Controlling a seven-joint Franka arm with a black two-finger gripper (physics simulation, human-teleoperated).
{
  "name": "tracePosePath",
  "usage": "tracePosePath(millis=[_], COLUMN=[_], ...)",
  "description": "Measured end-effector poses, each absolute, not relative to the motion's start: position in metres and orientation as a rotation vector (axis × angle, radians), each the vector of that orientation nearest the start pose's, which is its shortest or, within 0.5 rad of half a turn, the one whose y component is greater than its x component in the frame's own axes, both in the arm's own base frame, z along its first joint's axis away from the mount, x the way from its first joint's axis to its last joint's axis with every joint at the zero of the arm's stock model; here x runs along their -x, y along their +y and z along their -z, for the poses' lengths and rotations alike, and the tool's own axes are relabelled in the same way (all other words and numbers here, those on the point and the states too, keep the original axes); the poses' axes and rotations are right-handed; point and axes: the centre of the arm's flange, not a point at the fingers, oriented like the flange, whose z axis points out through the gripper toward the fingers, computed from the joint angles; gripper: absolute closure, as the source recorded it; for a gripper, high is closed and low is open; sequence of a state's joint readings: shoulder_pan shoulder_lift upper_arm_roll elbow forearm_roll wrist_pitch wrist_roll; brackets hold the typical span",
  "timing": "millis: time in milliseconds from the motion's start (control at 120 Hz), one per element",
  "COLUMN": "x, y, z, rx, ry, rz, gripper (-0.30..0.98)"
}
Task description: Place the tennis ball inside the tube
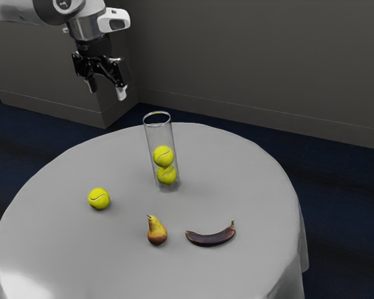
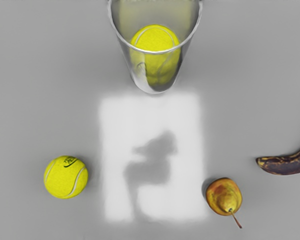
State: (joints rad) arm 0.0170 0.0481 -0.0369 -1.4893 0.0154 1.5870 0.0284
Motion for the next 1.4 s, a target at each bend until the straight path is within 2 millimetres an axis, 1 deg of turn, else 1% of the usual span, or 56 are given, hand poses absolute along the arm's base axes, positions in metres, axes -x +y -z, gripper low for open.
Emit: tracePosePath(millis=[158,192,250,342,400,533,617,750,825,950,1050,1283,1400], x=[-0.57,-0.563,-0.542,-0.526,-0.52,-0.514,-0.51,-0.504,-0.502,-0.497,-0.5,-0.509,-0.514], y=[-0.006,-0.005,-0.004,0.001,0.003,0.007,0.021,0.041,0.046,0.059,0.066,0.106,0.122], z=[-0.635,-0.633,-0.625,-0.611,-0.594,-0.55,-0.521,-0.483,-0.47,-0.431,-0.408,-0.358,-0.342], rx=[3.125,3.124,3.121,3.12,3.12,3.124,3.127,3.127,3.126,3.127,3.134,3.174,3.187], ry=[0.066,0.064,0.059,0.045,0.038,0.025,-0.018,-0.089,-0.115,-0.14,-0.132,-0.162,-0.169], rz=[0.084,0.078,0.062,0.045,0.014,-0.044,-0.065,-0.051,-0.038,-0.03,-0.006,0.009,0.008], gripper=[0.0,0.0,0.0,0.0,0.0,0.0,0.0,0.0,0.0,0.0,0.0,0.0,0.0])
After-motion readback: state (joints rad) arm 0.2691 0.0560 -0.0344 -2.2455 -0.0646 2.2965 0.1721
